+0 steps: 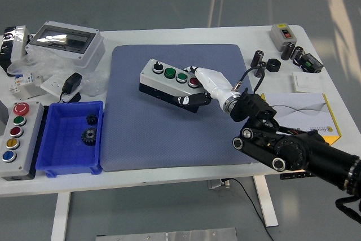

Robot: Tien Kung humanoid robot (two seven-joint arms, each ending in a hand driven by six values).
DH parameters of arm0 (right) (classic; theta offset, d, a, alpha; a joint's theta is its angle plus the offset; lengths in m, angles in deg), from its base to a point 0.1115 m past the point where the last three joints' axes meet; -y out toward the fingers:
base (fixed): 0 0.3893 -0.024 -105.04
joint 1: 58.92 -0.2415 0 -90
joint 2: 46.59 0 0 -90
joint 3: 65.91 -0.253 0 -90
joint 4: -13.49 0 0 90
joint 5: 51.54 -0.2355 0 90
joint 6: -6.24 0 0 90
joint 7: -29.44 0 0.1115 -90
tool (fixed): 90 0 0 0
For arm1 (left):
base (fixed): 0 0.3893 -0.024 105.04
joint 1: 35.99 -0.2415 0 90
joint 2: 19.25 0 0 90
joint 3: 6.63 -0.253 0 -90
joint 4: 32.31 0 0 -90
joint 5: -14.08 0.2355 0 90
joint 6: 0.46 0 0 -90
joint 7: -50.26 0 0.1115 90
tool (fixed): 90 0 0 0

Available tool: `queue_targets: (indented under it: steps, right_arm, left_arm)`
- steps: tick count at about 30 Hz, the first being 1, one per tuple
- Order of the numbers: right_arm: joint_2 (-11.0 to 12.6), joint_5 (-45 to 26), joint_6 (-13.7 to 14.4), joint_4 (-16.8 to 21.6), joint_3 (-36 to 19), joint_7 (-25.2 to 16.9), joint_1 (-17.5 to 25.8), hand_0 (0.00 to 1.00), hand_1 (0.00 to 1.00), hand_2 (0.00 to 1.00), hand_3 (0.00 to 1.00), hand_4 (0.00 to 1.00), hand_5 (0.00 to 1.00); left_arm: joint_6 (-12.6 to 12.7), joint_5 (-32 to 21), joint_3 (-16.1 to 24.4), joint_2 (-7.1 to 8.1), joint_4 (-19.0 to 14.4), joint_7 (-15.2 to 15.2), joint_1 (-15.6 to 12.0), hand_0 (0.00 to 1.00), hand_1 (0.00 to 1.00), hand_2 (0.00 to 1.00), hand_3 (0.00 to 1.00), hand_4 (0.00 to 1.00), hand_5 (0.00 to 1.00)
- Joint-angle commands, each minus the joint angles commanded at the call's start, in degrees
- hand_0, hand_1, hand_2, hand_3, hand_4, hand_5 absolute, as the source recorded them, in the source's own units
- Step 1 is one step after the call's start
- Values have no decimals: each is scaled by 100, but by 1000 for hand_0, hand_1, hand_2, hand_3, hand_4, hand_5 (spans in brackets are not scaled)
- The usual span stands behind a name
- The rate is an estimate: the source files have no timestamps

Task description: Pick up the button,place it on the desk,press the button,press the button

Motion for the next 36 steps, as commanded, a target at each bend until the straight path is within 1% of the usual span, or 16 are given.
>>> queue_targets:
  steps: [2,3,5,8,9,11,14,15,20,21,26,27,32,33,36]
  right_arm:
    - [240,-42,-119,268,-12,-277,52,34,225,290,280,32,2]
    - [358,-22,-173,397,13,-409,72,39,217,237,220,2,2]
    - [605,35,-243,658,91,-675,101,39,217,237,220,2,2]
    - [987,253,-204,1031,264,-1074,180,39,217,237,220,2,2]
    - [1092,320,-182,1094,298,-1184,216,44,221,234,216,2,2]
    - [1188,470,-161,1082,342,-1270,294,44,221,234,216,2,2]
    - [1173,591,-211,924,358,-1199,388,44,221,234,216,2,2]
    - [1149,620,-234,861,346,-1158,419,132,254,250,231,9,2]
    - [1020,708,-298,608,271,-1021,511,132,254,250,231,9,2]
    - [1007,707,-304,586,273,-1012,514,408,424,426,407,158,2]
    - [1000,718,-295,561,252,-989,524,408,424,426,407,158,2]
    - [1002,715,-293,559,249,-985,525,622,598,573,598,87,86]
    - [1012,693,-280,561,255,-969,525,622,598,573,598,87,86]
    - [1014,696,-274,564,254,-966,525,816,774,784,768,287,103]
    - [1017,683,-254,561,270,-975,517,816,774,784,768,287,103]
  left_arm:
    - [1,-5,-5,-9,0,-11,-2,630,474,522,600,602,221]
    - [0,6,0,-12,0,-13,-2,630,475,522,599,602,223]
    - [0,7,-2,-15,0,-23,-4,630,475,522,599,602,223]
    - [2,14,1,-23,0,-31,-4,630,475,522,599,602,223]
    - [3,19,4,-25,0,-32,-3,630,479,523,600,601,223]
    - [3,39,17,-27,0,-31,-1,630,479,523,600,601,223]
    - [0,57,23,-34,0,-34,11,630,479,523,600,601,223]
    - [-1,60,22,-36,0,-35,16,630,481,525,600,604,228]
    - [-9,87,29,-43,0,-35,35,630,481,525,600,604,228]
    - [-9,87,28,-41,0,-36,39,629,483,525,600,608,233]
    - [-10,111,43,-31,0,-29,41,629,483,525,600,608,233]
    - [-10,113,44,-30,0,-27,41,630,483,525,599,609,236]
    - [-13,133,56,-26,0,-27,48,630,483,525,599,609,236]
    - [-13,136,58,-26,0,-27,49,630,485,526,600,610,237]
    - [-14,142,61,-24,0,-27,52,630,485,526,600,610,237]
